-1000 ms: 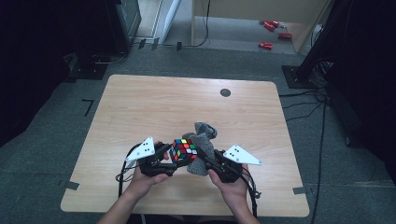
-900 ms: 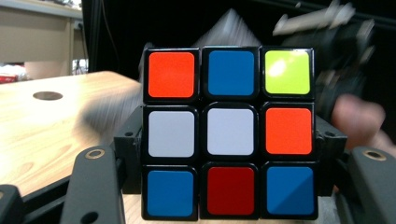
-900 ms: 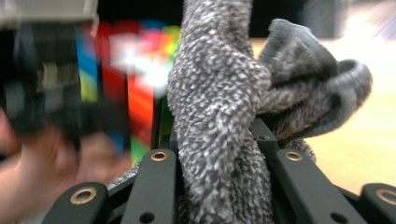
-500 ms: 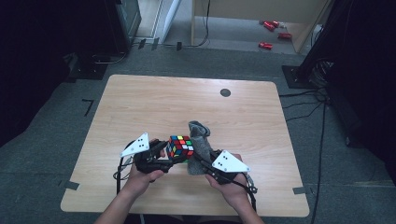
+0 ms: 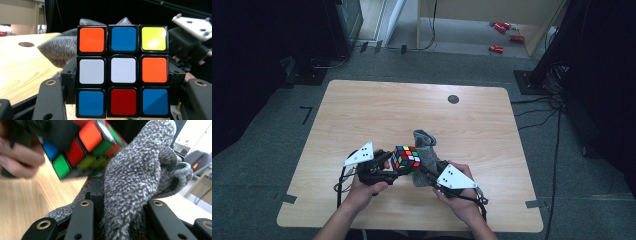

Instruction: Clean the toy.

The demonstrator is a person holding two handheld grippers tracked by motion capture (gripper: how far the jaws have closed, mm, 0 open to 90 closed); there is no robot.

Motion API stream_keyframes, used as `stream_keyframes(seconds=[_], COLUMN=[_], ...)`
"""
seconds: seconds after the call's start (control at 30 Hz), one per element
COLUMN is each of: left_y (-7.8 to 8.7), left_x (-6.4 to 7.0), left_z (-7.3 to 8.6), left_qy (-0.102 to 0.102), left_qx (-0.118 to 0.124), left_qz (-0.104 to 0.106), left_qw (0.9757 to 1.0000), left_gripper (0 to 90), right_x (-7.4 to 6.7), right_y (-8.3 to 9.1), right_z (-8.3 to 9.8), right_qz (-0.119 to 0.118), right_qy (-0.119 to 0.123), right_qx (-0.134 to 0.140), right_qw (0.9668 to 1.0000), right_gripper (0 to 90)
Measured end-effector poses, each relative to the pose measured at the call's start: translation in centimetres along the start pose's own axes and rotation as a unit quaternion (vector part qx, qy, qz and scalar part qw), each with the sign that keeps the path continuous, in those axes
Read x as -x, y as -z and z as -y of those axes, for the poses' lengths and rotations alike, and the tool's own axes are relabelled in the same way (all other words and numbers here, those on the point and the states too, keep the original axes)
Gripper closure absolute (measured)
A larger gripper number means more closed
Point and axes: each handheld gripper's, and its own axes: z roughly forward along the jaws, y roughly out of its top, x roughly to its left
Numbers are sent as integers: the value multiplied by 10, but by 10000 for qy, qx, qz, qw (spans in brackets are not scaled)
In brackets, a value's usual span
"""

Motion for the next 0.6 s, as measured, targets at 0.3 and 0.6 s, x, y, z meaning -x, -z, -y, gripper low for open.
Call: stream_keyframes(seconds=[0.3, 0.6], left_y=[11, 11], left_x=[-12, -15], left_z=[-4, -3], left_qy=[449, 591], left_qx=[171, 217], left_qz=[-548, -620], left_qw=[9973, 9961], left_gripper=[342, 342], right_x=[-21, 29], right_y=[-14, -4], right_z=[9, 35], right_qz=[-936, 730], right_qy=[364, -1268], right_qx=[-594, -1234], right_qw=[9932, 9815], right_gripper=[691, 636])
